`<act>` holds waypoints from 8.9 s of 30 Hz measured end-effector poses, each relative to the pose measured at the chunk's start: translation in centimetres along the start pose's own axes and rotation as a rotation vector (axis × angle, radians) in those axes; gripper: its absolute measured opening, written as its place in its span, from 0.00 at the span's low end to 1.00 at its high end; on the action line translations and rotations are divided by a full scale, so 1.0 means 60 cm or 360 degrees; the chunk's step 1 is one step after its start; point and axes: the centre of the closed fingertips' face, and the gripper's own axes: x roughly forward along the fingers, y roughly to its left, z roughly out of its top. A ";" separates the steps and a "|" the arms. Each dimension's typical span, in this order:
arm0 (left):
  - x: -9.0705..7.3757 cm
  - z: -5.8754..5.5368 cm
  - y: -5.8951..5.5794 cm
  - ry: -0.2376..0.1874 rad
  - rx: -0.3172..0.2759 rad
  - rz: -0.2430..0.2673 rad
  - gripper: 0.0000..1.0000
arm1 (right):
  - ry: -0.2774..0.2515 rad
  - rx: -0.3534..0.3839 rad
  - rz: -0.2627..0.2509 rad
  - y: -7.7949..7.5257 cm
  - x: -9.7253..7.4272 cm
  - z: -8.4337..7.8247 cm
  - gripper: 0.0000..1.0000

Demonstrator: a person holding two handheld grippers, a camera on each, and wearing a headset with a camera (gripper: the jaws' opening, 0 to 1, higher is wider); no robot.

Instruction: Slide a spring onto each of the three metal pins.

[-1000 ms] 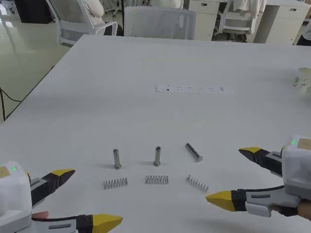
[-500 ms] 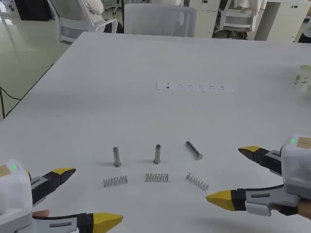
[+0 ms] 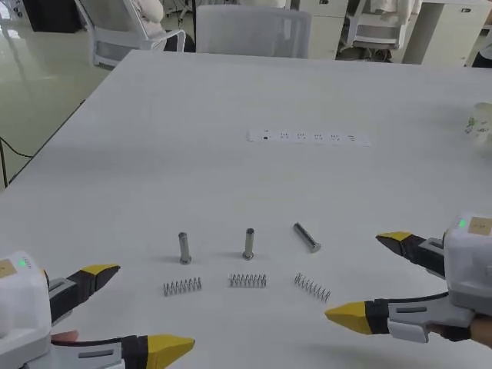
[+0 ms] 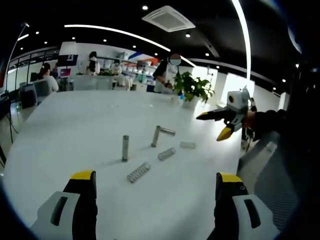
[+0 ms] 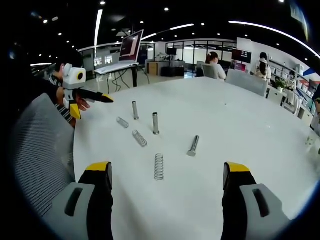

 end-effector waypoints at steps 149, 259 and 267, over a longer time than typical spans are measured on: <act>-0.004 0.013 -0.007 -0.0021 0.0009 -0.0030 0.88 | 0.0644 0.0131 -0.0171 -0.121 0.208 0.007 0.13; -0.008 0.035 -0.037 -0.0051 0.0099 -0.0099 0.83 | 0.0454 0.0140 -0.0271 -0.071 0.121 0.032 0.15; -0.006 0.036 -0.040 -0.0049 0.0104 -0.0110 0.83 | 0.0428 0.0111 -0.0274 -0.072 0.114 0.035 0.22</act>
